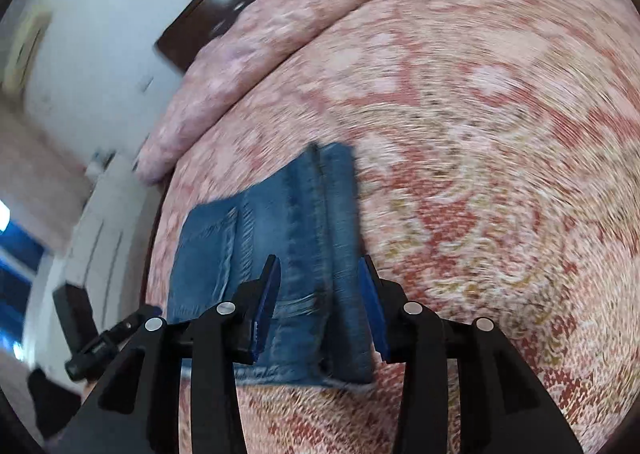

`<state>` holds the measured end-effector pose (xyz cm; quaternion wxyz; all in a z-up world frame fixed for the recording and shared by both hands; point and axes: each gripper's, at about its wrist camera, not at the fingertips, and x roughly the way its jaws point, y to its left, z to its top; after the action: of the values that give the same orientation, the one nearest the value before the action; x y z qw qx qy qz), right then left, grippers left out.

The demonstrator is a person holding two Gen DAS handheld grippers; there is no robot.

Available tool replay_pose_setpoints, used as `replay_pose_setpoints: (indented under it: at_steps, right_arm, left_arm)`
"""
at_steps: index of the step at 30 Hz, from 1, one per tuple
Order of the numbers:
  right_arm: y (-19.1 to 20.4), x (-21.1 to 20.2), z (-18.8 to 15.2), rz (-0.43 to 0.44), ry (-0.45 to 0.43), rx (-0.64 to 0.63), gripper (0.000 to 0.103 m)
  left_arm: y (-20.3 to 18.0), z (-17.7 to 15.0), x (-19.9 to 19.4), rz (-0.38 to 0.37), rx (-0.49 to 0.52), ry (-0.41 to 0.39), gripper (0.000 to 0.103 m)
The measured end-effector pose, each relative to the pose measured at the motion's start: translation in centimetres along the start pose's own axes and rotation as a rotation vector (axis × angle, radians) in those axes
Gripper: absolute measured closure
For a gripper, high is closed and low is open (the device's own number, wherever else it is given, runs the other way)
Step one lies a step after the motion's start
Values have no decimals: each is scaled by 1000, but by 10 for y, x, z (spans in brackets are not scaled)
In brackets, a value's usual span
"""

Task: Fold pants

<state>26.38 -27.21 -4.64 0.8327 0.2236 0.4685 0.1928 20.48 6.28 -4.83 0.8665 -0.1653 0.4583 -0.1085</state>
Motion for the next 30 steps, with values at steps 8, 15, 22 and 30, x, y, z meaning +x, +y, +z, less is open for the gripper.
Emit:
replay_pose_setpoints:
  at_steps: [8, 15, 22, 30]
  right_arm:
    - [28, 43, -15, -189, 141, -235, 90]
    - [36, 51, -21, -284, 181, -361, 94]
    - [3, 37, -32, -170, 104, -151, 94]
    - [6, 33, -22, -181, 128, -93, 84]
  left_arm:
    - [-43, -14, 3, 18, 70, 29, 5]
    - [-57, -9, -8, -35, 77, 3, 4]
    - [-66, -33, 38, 86, 212, 70, 3]
    - [-60, -27, 38, 76, 138, 74, 3]
